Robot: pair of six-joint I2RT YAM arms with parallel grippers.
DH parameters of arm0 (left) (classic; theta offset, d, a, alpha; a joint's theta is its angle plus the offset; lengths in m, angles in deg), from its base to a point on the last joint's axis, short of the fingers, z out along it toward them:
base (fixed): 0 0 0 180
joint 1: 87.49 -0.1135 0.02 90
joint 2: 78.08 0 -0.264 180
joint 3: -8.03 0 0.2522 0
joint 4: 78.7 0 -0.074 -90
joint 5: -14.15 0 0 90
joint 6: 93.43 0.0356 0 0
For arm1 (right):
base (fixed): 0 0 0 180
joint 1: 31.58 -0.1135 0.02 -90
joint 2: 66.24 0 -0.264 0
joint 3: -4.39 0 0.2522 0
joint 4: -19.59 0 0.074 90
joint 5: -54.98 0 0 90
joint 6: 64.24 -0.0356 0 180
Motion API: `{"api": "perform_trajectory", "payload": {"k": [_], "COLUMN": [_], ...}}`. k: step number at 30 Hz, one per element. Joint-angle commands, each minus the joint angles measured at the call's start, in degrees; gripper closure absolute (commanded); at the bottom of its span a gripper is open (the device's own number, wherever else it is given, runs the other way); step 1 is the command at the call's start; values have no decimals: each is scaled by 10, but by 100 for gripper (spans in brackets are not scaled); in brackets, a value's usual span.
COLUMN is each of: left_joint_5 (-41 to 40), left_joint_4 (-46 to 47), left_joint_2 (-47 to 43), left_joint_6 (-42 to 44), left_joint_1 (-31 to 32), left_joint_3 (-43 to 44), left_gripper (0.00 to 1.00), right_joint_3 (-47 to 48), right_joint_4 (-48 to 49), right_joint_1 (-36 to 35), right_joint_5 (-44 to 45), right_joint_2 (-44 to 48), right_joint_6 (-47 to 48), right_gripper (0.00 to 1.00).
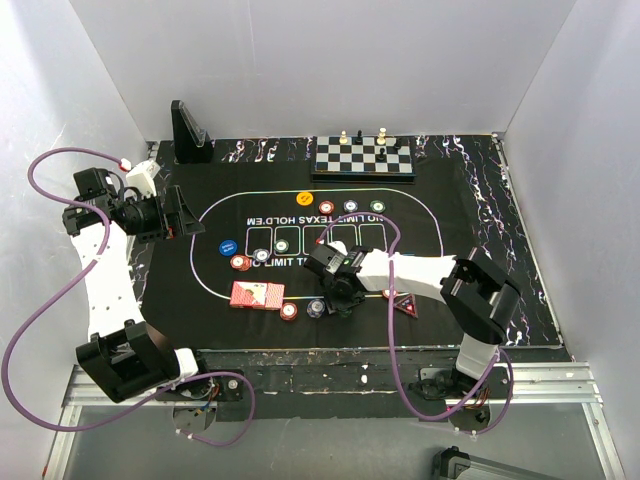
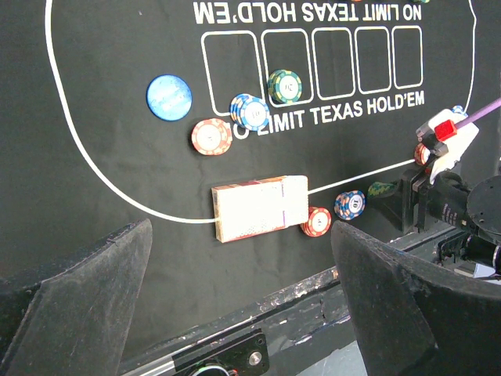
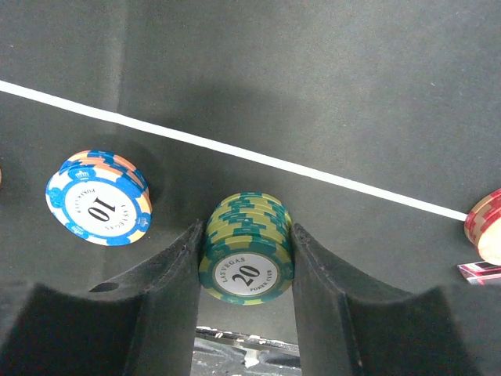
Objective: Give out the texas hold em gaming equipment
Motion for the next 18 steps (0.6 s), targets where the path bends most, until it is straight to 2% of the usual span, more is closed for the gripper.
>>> {"api": "perform_trajectory", "payload": {"k": [1, 8, 14, 18], "left_joint_5": [12, 21, 23, 23], "left_joint_4": [5, 9, 11, 10], "left_joint_2": [-13, -10, -8, -6], "left_joint_6": [-2, -7, -8, -8], "left_joint_1": [-3, -2, -3, -2], "left_joint_3": [-2, -4, -2, 2], "left_gripper": [0, 0, 0, 0], "right_joint_3": [1, 12, 32, 30], "right_joint_4": [-2, -22, -55, -71], "right_joint_1": [-2, -2, 1, 29], "right_joint_5": [12, 22, 48, 56], "right_joint_2": [21, 52, 94, 118], "right_joint_6": [-7, -6, -3, 0], "right_gripper": [58, 70, 70, 71]}}
